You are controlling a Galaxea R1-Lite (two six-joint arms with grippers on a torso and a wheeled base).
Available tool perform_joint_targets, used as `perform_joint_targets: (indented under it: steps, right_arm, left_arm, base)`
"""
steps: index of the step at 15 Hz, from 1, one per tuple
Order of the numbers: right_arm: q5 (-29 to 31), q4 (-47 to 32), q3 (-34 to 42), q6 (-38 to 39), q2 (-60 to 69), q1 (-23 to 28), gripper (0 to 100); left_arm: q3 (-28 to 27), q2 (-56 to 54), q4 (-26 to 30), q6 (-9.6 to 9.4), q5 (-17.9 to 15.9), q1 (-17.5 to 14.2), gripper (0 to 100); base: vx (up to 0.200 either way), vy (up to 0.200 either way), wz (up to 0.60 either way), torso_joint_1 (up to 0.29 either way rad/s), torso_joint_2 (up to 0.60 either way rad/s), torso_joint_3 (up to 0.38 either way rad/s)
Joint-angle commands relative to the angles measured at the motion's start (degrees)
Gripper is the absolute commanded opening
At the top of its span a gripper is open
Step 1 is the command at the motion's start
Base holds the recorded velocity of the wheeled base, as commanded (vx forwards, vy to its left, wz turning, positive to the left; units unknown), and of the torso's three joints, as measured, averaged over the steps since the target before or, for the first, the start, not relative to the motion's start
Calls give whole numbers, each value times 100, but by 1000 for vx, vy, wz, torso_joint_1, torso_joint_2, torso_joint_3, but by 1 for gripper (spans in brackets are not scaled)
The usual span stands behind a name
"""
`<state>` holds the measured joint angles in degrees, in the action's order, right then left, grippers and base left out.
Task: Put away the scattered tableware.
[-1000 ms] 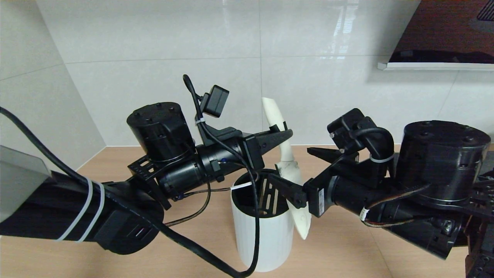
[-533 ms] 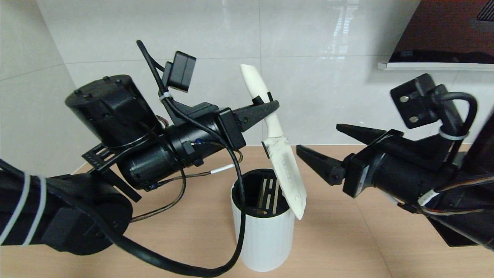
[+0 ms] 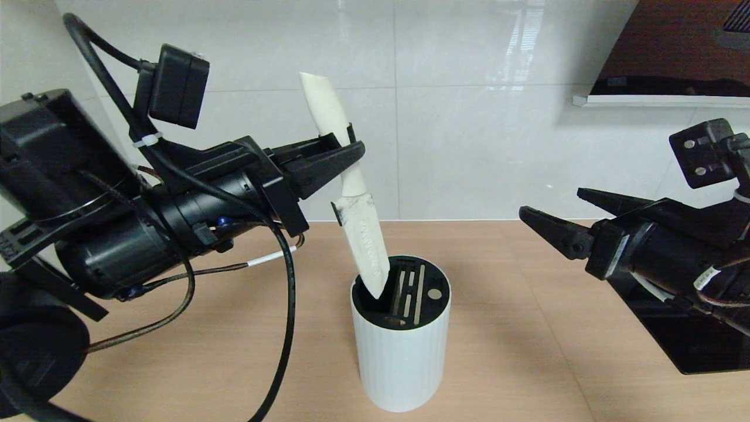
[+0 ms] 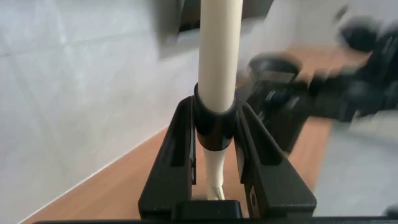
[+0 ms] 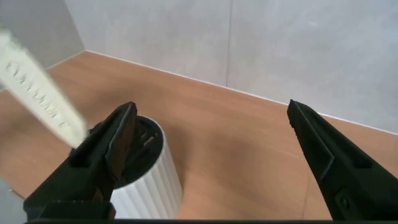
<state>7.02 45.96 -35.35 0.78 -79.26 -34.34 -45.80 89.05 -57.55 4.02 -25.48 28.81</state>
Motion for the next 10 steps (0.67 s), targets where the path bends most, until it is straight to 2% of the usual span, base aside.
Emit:
perform_joint_targets:
  steps: [1, 2, 6, 10]
  right_arm:
    - [1, 1, 72, 1, -81, 24, 100]
    - [1, 1, 99, 1, -98, 24, 100]
    - [1, 1, 169, 1, -133, 15, 100]
    - [1, 10, 187, 1, -133, 6, 100]
  left_arm:
    - [159, -134, 69, -385, 219, -7, 0]
    - [203, -134, 69, -543, 412, 2, 0]
    - [291, -134, 69, -569, 430, 29, 0]
    - [159, 183, 69, -560, 438, 248, 0]
  base:
    - [0, 0, 0, 0, 0, 0]
    - [0, 0, 0, 0, 0, 0]
    - [0, 0, 0, 0, 0, 0]
    - [0, 0, 0, 0, 0, 0]
